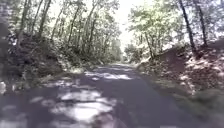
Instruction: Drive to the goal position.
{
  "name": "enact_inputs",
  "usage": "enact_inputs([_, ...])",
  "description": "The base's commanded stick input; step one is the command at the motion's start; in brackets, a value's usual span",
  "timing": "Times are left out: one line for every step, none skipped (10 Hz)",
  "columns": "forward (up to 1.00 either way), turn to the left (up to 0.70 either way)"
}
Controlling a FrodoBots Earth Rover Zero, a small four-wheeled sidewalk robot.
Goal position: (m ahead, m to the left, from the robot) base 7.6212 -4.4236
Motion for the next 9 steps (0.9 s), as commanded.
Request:
enact_inputs([0.45, -0.27])
enact_inputs([0.45, -0.27])
enact_inputs([0.45, -0.27])
enact_inputs([0.45, -0.27])
enact_inputs([0.45, 0.0])
enact_inputs([0.45, 0.0])
enact_inputs([0.45, 0.0])
enact_inputs([0.45, 0.0])
enact_inputs([0.45, 0.0])
